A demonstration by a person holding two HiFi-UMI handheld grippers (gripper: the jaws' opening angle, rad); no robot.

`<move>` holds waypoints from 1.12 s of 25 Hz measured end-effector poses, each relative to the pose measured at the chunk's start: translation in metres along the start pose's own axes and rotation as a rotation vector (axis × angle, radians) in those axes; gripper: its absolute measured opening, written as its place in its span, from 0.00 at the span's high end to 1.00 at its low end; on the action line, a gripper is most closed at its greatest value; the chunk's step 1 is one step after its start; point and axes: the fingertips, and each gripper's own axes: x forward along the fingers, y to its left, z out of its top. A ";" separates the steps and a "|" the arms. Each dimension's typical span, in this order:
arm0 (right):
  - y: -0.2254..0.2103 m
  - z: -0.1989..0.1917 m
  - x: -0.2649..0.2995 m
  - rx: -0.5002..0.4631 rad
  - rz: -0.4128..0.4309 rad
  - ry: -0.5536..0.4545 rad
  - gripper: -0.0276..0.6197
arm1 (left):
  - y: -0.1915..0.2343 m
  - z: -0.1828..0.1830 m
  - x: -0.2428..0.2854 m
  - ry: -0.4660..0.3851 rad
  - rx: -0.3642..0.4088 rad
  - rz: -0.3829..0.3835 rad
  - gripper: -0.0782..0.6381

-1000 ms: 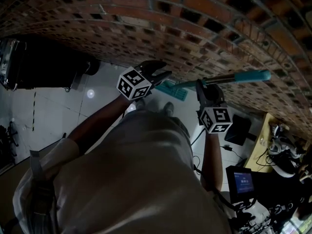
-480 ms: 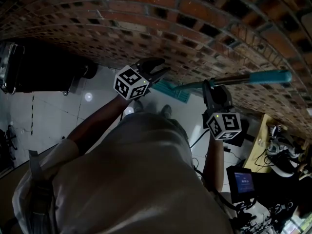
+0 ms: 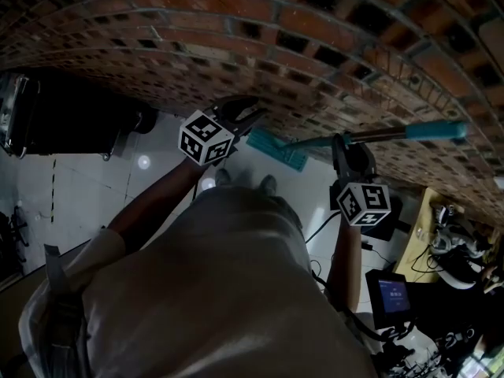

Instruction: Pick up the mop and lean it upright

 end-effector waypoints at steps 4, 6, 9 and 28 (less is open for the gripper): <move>-0.004 -0.003 0.001 -0.001 0.000 0.007 0.78 | -0.001 0.001 0.002 0.002 0.006 -0.003 0.68; -0.005 -0.002 0.002 -0.003 0.004 0.008 0.78 | -0.001 0.002 0.004 0.003 0.014 -0.001 0.68; -0.007 -0.002 0.002 -0.005 0.006 0.002 0.78 | 0.002 0.003 0.004 -0.002 0.035 0.022 0.75; 0.000 -0.026 0.015 -0.006 0.027 0.048 0.78 | 0.006 -0.018 0.001 0.015 -0.019 0.035 0.69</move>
